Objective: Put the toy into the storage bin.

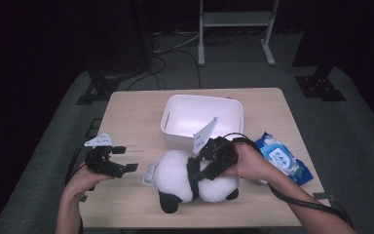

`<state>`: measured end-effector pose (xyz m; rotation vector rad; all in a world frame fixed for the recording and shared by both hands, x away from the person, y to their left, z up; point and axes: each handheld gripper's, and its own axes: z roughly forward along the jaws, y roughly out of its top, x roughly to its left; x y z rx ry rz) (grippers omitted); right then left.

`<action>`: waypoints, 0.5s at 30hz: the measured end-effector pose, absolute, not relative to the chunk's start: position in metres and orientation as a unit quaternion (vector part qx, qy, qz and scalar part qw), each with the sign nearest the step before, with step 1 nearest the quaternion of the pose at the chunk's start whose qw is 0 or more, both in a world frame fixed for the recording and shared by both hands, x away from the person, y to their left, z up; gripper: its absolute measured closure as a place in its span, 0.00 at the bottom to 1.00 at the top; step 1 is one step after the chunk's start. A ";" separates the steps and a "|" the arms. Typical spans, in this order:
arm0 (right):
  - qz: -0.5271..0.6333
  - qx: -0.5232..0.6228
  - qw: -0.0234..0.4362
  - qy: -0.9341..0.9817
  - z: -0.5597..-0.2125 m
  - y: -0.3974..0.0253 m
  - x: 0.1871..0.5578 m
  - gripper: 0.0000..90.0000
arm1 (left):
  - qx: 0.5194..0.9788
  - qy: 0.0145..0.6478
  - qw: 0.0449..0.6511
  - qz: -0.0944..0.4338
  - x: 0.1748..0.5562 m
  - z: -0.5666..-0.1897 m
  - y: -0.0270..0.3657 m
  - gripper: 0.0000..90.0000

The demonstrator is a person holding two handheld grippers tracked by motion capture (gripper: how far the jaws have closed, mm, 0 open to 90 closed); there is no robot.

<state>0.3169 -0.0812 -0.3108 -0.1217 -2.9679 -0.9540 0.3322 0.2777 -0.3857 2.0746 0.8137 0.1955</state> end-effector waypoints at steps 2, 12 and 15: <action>-0.310 -0.040 0.010 -0.950 -0.301 -0.083 0.316 0.56 | 0.832 0.329 0.439 0.078 0.332 -0.386 0.279 0.09; -0.314 -0.040 -0.003 -0.949 -0.270 -0.087 0.316 0.56 | 0.831 0.335 0.438 0.077 0.333 -0.389 0.284 0.09; -0.311 -0.040 -0.009 -0.949 -0.258 -0.089 0.316 0.56 | 0.830 0.338 0.437 0.076 0.333 -0.390 0.286 0.09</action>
